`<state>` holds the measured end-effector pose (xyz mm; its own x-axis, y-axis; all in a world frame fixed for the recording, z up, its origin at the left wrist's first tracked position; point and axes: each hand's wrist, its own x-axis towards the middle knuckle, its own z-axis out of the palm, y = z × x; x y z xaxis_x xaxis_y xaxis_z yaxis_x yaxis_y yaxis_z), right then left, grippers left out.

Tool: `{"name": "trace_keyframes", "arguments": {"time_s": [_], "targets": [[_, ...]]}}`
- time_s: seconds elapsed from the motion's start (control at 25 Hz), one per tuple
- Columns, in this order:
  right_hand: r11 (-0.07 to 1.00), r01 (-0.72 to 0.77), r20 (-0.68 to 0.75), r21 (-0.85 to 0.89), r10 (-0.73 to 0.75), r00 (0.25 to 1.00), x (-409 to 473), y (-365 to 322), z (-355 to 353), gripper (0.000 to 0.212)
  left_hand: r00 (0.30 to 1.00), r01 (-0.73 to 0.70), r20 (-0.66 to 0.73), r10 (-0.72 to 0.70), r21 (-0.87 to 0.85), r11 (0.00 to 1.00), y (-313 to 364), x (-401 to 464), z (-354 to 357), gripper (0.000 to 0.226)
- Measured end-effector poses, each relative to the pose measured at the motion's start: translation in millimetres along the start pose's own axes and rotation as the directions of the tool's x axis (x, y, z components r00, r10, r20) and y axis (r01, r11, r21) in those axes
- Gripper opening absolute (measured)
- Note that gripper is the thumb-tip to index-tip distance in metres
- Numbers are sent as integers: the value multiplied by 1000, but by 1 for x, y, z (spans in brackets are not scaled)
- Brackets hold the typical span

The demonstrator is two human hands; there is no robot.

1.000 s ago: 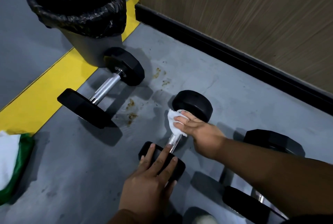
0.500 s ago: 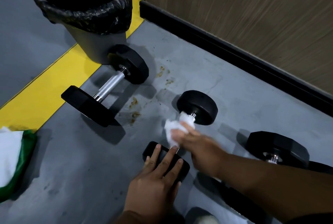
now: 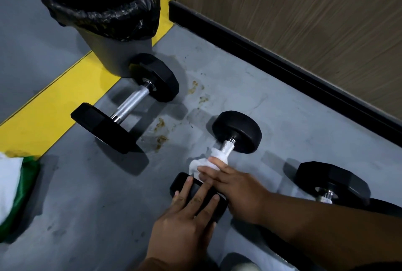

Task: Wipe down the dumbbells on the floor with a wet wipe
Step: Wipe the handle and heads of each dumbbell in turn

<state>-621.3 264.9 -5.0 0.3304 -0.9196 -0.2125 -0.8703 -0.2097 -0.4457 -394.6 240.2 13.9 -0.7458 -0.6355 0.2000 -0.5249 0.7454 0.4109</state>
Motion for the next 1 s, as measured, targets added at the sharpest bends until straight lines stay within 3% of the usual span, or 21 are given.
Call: {"name": "trace_keyframes", "arguments": {"time_s": [0.04,0.16,0.24,0.44,0.68,0.88,1.0], "targets": [[1000,23,15,-18,-22,1000,1,5,-4,91,1000,4,-1,-4,-7,1000,0,0,-1,41],[978,-203,15,-44,204,979,12,30,-34,101,1000,4,12,-4,-8,1000,1,1,-1,41],[965,-260,-12,-6,260,965,12,30,-35,101,1000,-3,16,3,-1,1000,2,0,0,41],[995,92,1,46,-92,996,-5,8,4,85,1000,28,-10,-28,-38,999,9,-1,1,40],[985,-153,-138,86,164,977,2,49,-11,91,999,31,24,-30,-60,998,13,-1,3,49],[984,173,-34,27,-173,984,-11,26,4,81,999,36,-7,-37,-94,995,20,-2,4,51],[999,-13,-132,49,19,991,-1,64,-10,106,999,30,-42,-34,-87,996,22,-5,8,50]]}}
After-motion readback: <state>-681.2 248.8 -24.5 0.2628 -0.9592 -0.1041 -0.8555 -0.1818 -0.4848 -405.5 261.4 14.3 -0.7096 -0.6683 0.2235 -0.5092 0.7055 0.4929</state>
